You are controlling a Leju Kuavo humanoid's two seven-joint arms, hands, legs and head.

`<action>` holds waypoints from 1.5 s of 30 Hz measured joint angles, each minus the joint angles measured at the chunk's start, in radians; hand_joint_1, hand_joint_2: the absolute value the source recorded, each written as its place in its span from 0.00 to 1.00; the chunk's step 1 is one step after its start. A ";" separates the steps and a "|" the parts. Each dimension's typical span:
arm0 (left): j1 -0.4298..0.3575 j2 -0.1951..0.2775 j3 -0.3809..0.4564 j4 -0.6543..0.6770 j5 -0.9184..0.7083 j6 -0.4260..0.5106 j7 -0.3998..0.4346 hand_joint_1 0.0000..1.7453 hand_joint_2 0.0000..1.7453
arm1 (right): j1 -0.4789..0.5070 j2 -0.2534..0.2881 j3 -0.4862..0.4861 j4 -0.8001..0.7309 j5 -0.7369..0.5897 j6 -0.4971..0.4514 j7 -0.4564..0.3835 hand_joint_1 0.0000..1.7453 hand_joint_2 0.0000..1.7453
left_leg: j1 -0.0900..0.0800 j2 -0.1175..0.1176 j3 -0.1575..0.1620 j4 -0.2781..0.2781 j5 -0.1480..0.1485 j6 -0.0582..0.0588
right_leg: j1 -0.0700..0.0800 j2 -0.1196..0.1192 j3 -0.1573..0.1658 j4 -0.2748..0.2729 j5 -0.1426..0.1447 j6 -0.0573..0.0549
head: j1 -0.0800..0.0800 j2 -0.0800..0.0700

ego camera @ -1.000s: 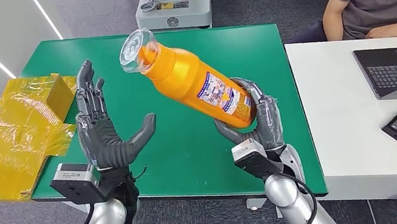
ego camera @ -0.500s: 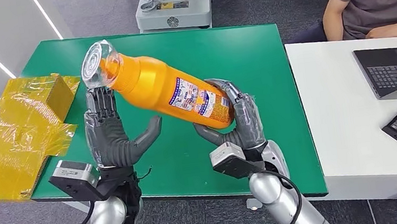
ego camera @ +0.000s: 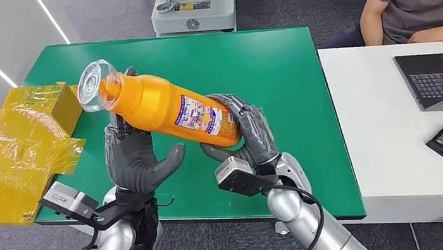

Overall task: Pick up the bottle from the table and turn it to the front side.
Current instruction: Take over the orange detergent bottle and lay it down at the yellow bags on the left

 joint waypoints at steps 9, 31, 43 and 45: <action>0.007 0.005 0.002 0.000 -0.012 0.018 0.007 0.00 1.00 | -0.037 0.005 0.031 0.079 0.019 0.062 0.006 0.98 1.00 | 0.000 0.000 0.000 0.000 0.000 0.000 | 0.000 0.000 0.000 0.000 0.000 0.000 | 0.000 0.000; 0.018 0.001 0.026 -0.001 -0.069 0.089 0.037 0.00 1.00 | -0.042 0.009 0.074 0.055 0.010 0.146 -0.016 0.99 1.00 | 0.000 0.000 0.000 0.000 0.000 0.000 | 0.000 0.000 0.000 0.000 0.000 0.000 | 0.000 0.000; 0.033 0.001 0.027 -0.001 -0.043 0.142 0.029 0.16 1.00 | -0.036 0.008 0.100 0.034 0.006 0.174 0.046 0.98 1.00 | 0.000 0.000 0.000 0.000 0.000 0.000 | 0.000 0.000 0.000 0.000 0.000 0.000 | 0.000 0.000; 0.037 0.000 0.033 -0.002 -0.017 0.171 0.017 0.61 1.00 | -0.036 0.008 0.108 0.045 0.018 0.180 0.074 0.99 1.00 | 0.000 0.000 0.000 0.000 0.000 0.000 | 0.000 0.000 0.000 0.000 0.000 0.000 | 0.000 0.000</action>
